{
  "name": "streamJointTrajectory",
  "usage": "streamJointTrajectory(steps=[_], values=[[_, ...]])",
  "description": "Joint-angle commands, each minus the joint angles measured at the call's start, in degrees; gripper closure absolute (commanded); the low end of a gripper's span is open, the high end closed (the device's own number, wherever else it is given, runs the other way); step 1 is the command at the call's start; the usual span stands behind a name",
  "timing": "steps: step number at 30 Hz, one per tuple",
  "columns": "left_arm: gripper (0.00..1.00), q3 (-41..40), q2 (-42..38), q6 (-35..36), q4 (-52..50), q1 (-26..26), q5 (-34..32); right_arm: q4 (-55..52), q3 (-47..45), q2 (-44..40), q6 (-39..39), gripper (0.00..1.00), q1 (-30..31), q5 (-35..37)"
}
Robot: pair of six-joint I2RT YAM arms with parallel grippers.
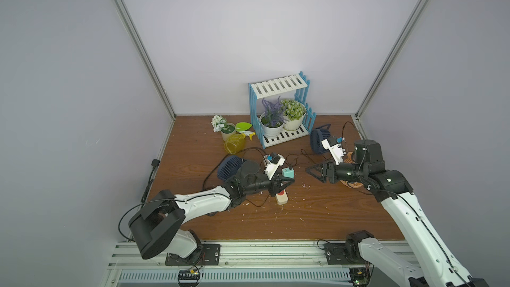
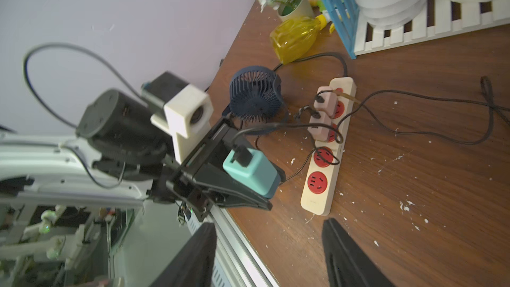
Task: Plug the desk fan into the power strip
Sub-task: Pick up the plug from the center of the board.
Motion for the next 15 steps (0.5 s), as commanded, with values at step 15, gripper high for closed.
streamJointTrajectory(steps=[15], values=[[0.83,20.45,-2.32,13.69,-47.88,1.16,25.43,-8.0,9.22,6.72,-16.32,0.34,5.57,-15.58]])
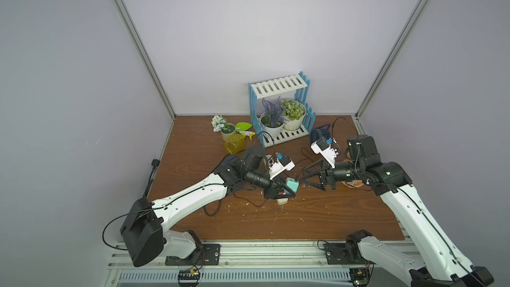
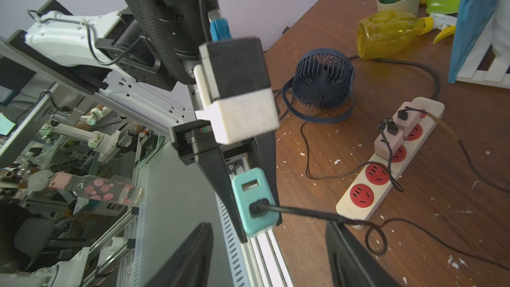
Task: Plug the desk fan into the power strip
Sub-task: Pick up the plug from the center of the board.
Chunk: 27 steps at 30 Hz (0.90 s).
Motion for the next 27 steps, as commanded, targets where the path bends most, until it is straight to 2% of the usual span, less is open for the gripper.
streamJointTrajectory(steps=[1,5,11,14,17,21,27], values=[[0.83,1.77,0.56,2.92,-4.84,0.58,4.56,-0.68,1.98,0.05,-1.3,0.33,0.58,-2.88],[0.83,1.66,0.4,3.92,-6.02,0.58,4.96,-1.41,4.08,-0.21,-1.1,0.32,0.58,3.6],[0.83,1.05,-0.29,4.9,-7.19,0.57,5.67,-0.54,2.84,1.62,-0.56,0.29,1.23,1.6],[0.82,1.2,-0.73,5.97,-8.38,0.57,5.23,-1.71,2.77,3.57,-1.18,0.3,4.17,0.05],[0.82,1.24,-0.77,6.64,-8.7,0.57,5.21,-1.3,1.62,5.83,-0.43,0.35,8.5,-1.11],[0.83,1.25,-0.67,8.32,-9.69,0.57,4.43,1.14,-1.1,7.83,1.56,0.54,10.83,-4.36],[0.83,1.42,-0.67,9.02,-9.98,0.62,4.42,1.28,-4.0,7.31,1.91,0.55,10.96,-5.03]])
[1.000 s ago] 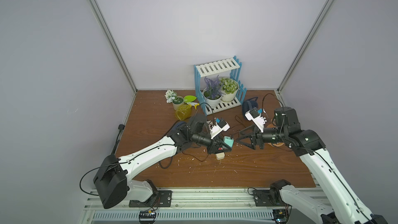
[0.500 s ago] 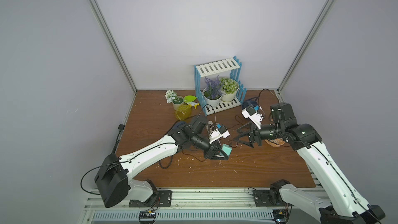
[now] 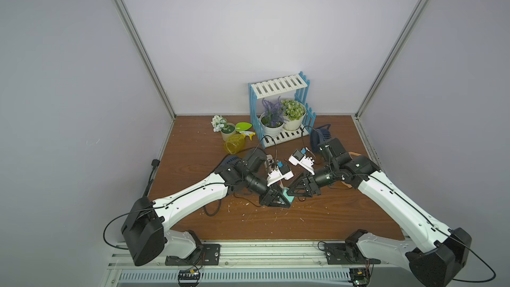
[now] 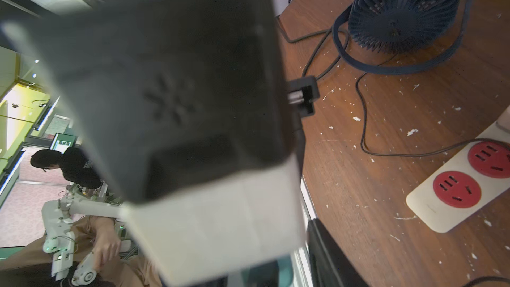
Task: Plug the desk fan into the power strip
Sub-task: Pick up the plug from the center of the board.
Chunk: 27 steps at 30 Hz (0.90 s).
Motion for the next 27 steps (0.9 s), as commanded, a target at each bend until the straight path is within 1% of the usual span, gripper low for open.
streamJointTrajectory(steps=[1,6,9,13,14,16,17,18,19,23,27], values=[[0.83,1.32,-0.93,1.79,-0.31,0.58,0.86,1.23,-1.03,-0.99,0.42,0.56,0.4,-2.28],[0.83,1.43,-0.58,1.6,-0.15,0.57,1.11,4.15,-2.69,-1.54,2.19,0.67,0.54,-4.22],[0.83,1.23,-0.77,1.56,0.15,0.62,1.04,7.3,-3.57,-2.48,4.21,0.76,0.6,-6.55],[0.81,0.15,-0.86,-0.28,2.9,0.66,0.71,11.78,-5.76,-3.77,7.59,0.84,0.67,-9.23],[0.77,-0.64,-0.91,-1.22,4.2,0.74,-0.08,13.01,-6.43,-3.99,8.09,0.86,0.67,-9.32],[0.59,-2.77,-1.19,-4.86,8.65,1.03,-2.49,16.46,-7.84,-4.77,10.39,0.9,0.62,-9.2],[0.46,-4.4,-1.52,-7.3,11.73,1.21,-4.37,18.34,-8.43,-5.02,11.5,0.92,0.64,-8.79],[0.36,-5.93,-1.93,-9.83,15.08,1.45,-6.62,20.22,-8.85,-5.35,12.45,0.94,0.62,-8.49],[0.31,-7.76,-2.39,-12.05,18.53,1.72,-8.8,21.44,-9.1,-5.61,12.98,0.99,0.59,-6.88],[0.24,-15.84,-5.19,-18.84,30.31,2.74,-17.39,22.78,-9.35,-5.76,12.96,1.0,0.41,-0.6],[0.23,-23.81,-8.4,-22.75,37.86,2.93,-27.24,24.45,-10.99,-5.86,14.29,1.0,0.22,10.2]])
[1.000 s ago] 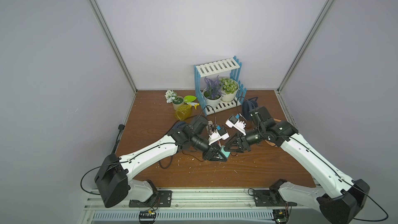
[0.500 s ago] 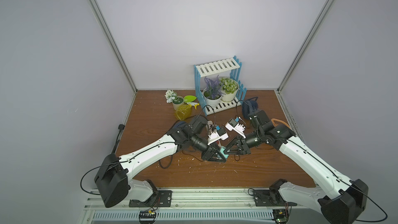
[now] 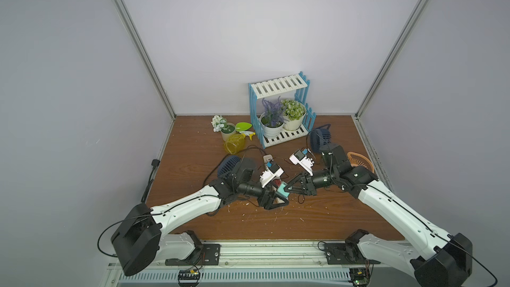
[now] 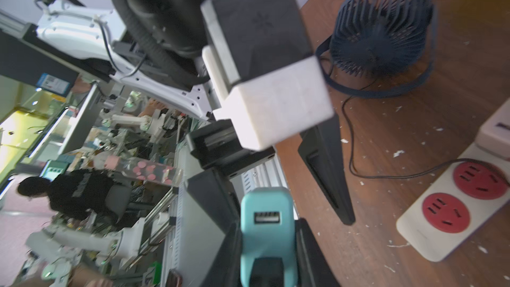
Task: Plug the desk fan into the power strip
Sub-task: Pick up the plug from the center of the board, then adjust the power cord, then insert the plug into the socket.
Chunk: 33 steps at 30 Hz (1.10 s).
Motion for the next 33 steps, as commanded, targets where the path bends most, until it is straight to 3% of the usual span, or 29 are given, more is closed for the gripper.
streamJointTrajectory(steps=[1,6,9,11,25,29,33], values=[[0.23,-5.68,-1.97,-6.64,9.27,1.35,-15.07,5.32,-1.78,-1.79,3.92,1.0,0.03,9.87],[0.28,-10.03,0.5,-10.69,9.43,1.35,-30.66,19.16,-10.29,-4.6,15.64,1.0,1.12,32.23],[0.33,-9.95,4.37,-12.84,10.4,1.33,-32.58,28.08,-14.86,-5.19,21.31,1.0,2.46,42.55],[0.34,-9.49,6.89,-13.8,11.16,1.35,-31.53,31.64,-16.41,-4.66,22.36,1.0,3.1,45.75],[0.55,-6.51,17.99,-13.54,12.95,0.62,-22.19,32.92,-18.5,-3.23,22.43,1.0,3.5,47.6],[0.69,-5.93,20.28,-12.74,13.1,0.39,-22.34,33.32,-18.55,-3.52,22.28,1.0,3.49,46.06],[0.91,-6.38,20.46,-12.3,14.45,0.43,-23.74,30.87,-19.07,-5.82,21.41,1.0,4.1,48.61]])
